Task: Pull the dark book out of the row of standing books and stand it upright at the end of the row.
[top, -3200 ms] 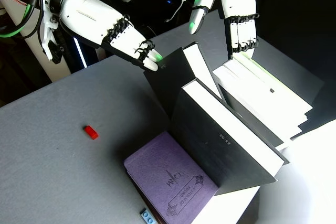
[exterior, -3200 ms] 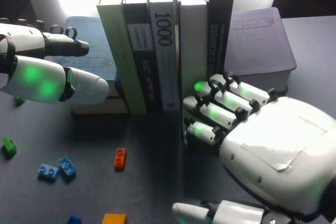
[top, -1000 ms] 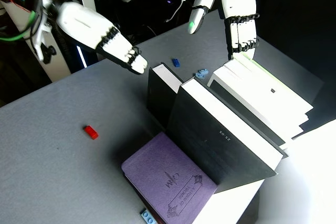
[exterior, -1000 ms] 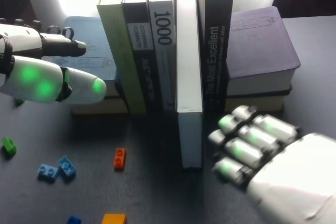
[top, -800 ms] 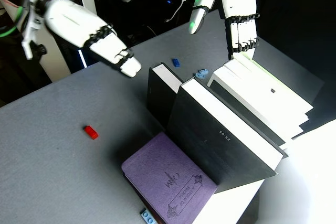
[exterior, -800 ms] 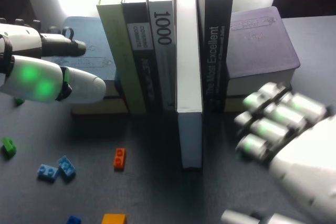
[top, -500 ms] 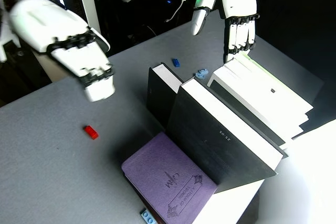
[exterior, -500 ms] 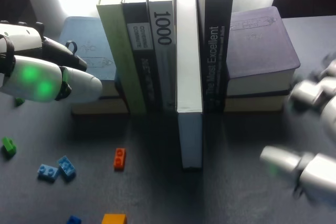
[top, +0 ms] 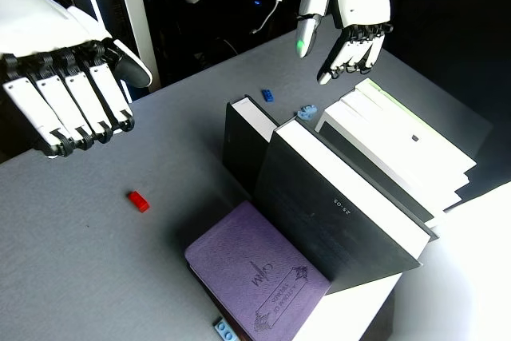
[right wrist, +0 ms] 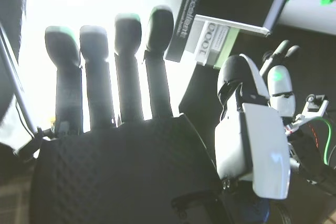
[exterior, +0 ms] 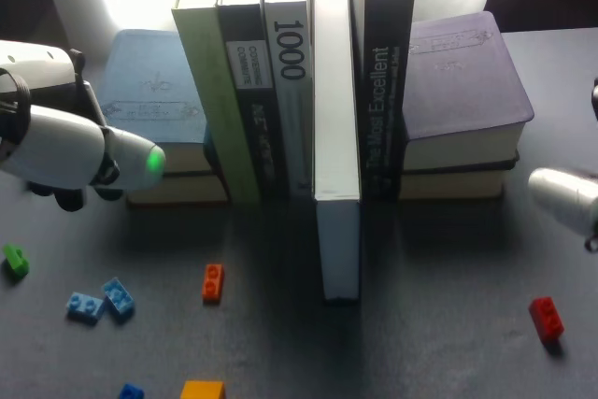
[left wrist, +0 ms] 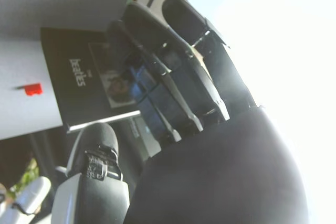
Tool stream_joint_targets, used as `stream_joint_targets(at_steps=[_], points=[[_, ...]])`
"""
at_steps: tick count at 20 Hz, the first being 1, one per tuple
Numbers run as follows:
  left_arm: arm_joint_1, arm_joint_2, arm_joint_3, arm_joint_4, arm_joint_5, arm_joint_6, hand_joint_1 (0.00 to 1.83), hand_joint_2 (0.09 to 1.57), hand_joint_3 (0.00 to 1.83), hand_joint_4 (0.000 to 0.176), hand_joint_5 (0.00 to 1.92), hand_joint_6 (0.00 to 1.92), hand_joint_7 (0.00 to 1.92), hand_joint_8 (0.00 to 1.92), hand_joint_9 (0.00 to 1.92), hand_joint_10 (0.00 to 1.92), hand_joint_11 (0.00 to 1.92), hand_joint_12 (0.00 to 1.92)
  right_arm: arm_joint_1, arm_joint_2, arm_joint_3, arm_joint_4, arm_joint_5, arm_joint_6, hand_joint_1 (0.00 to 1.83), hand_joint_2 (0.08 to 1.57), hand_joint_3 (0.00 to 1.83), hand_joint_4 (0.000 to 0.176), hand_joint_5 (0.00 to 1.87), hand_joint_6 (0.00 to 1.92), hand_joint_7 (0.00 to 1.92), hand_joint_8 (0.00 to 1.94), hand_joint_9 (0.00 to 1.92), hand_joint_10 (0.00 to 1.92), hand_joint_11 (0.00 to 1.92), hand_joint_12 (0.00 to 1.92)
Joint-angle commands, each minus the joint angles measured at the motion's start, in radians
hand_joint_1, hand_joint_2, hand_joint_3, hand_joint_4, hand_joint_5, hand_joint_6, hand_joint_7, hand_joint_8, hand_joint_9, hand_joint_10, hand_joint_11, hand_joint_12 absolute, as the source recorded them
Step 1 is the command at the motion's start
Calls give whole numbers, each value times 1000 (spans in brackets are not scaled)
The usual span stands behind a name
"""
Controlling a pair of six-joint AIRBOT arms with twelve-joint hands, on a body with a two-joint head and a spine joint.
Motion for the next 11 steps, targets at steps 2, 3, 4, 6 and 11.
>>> stream_joint_targets(at_steps=[2,3,4,6,11], points=[[-10,9,-2,24,-73,-4,173,1291,1,0,1083,0,1101,401,842,1095,645,1376,13,8,7,-81,41,22,0,1212,5,0,638,1552,705,1667,622,1921,489,1921],[-10,9,-4,23,-73,-4,145,1298,0,0,1073,0,1047,514,840,1095,643,1386,13,8,8,-81,36,26,0,1218,7,0,630,1567,709,1655,623,1921,491,1921],[-10,9,-5,18,-73,-4,118,1290,0,0,1067,0,1029,542,845,1073,631,1403,15,6,8,-81,31,27,0,1227,9,0,614,1614,693,1685,601,1921,447,1921],[-10,9,-5,16,-73,-4,161,1285,0,0,1076,3,1020,594,855,1074,636,1381,14,5,8,-82,37,42,0,1220,3,0,607,1590,681,1690,581,1921,426,1921],[-7,9,-6,16,-72,-4,178,1286,0,0,1055,0,966,690,836,1106,645,1382,16,1,9,-83,35,39,0,1222,4,0,585,1565,650,1723,541,1921,412,1921]])
